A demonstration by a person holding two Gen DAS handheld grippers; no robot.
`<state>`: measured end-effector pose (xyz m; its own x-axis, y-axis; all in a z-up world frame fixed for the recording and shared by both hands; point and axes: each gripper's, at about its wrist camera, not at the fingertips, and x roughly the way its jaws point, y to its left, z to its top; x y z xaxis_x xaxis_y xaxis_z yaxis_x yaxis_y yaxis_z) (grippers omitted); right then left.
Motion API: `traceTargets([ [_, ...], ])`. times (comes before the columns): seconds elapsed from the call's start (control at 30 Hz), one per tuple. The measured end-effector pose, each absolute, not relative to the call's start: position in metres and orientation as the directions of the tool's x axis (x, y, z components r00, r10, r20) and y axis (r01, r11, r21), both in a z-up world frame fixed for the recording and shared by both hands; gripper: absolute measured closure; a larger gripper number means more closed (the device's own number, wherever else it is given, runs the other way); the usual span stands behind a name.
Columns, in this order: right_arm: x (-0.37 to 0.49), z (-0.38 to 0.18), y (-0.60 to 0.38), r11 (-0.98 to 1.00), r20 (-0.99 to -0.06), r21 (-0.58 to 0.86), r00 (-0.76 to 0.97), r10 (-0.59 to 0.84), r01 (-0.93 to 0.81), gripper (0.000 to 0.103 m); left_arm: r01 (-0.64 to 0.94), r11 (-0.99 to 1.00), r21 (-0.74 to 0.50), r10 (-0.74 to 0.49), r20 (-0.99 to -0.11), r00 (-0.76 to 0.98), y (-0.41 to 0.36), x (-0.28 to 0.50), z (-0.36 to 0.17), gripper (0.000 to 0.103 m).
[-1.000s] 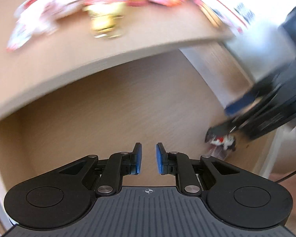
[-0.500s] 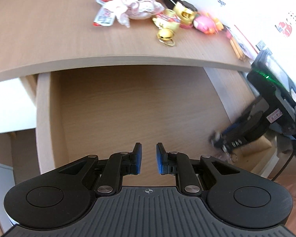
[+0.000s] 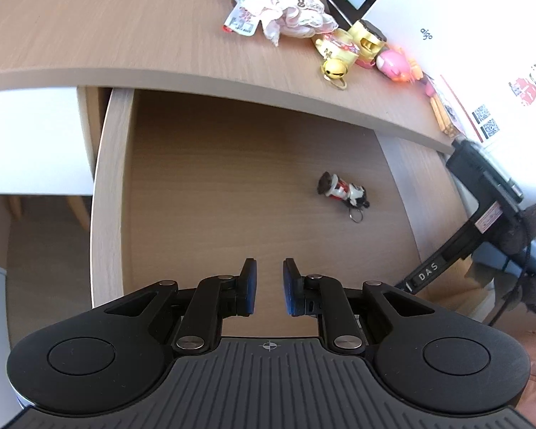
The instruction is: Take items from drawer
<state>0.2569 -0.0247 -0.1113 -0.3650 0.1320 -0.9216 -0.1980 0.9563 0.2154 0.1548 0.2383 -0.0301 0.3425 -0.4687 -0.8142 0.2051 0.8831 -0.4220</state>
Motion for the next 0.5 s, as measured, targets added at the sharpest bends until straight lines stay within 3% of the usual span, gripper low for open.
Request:
traceTargets([
  [0.23,0.259,-0.126,-0.019,0.937,-0.829,0.348,-0.464,0.312,0.008,0.043,0.172,0.894,-0.413,-0.448,-0.82,0.357,0.254,0.147,-0.024,0.086],
  [0.4,0.282,-0.095,-0.004,0.774,-0.747,0.604,-0.206,0.632,0.187,0.047,0.18,0.905,-0.385,-0.425,-0.828,0.365,0.255,0.147,-0.021,0.086],
  [0.5,0.296,-0.07,0.005,0.771,-0.763,0.62,-0.117,0.635,0.143,0.047,0.259,0.9,-0.35,-0.424,-0.843,0.331,0.244,0.149,-0.018,0.086],
])
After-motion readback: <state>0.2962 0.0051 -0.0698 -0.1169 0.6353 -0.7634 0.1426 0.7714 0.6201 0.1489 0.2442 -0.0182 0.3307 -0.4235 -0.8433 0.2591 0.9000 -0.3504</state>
